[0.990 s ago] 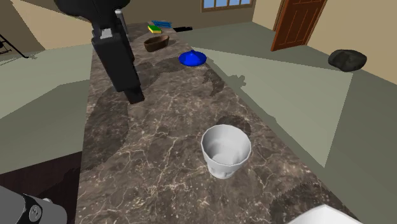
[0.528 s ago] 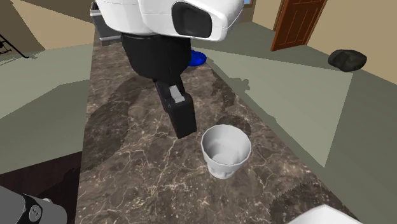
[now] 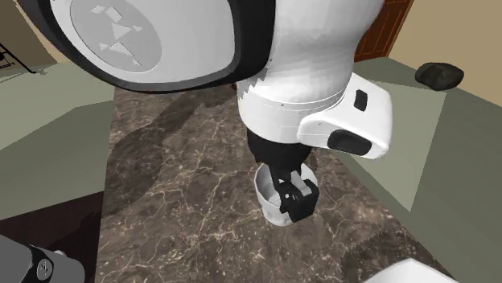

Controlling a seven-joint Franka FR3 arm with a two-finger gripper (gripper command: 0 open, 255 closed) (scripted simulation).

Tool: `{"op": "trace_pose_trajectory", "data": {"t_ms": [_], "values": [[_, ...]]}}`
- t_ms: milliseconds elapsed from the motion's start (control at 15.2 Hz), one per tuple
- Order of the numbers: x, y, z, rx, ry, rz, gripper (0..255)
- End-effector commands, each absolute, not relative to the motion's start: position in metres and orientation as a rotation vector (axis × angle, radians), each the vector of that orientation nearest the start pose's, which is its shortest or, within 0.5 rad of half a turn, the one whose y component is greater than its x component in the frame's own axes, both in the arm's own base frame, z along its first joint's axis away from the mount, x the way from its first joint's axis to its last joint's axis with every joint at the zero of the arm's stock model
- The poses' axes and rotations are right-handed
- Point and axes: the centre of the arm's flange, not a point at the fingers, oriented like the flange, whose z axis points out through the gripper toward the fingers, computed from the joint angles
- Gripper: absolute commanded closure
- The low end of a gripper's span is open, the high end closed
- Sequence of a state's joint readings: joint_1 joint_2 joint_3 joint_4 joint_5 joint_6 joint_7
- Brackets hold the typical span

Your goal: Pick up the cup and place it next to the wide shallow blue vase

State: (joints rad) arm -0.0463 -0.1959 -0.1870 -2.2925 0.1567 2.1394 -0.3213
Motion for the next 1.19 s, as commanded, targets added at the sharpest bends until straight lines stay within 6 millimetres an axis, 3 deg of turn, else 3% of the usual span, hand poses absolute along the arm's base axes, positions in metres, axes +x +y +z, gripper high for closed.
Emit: {"op": "trace_pose_trajectory", "data": {"t_ms": [0,198,726,1122], "values": [[0.489,-0.121,0.414,-2.978,-0.007,-0.127,0],[0.513,-0.14,0.387,-2.965,0.004,-0.131,0],[0.518,-0.135,0.345,-2.964,0.005,-0.131,0],[0.518,-0.135,0.345,-2.964,0.005,-0.131,0]]}}
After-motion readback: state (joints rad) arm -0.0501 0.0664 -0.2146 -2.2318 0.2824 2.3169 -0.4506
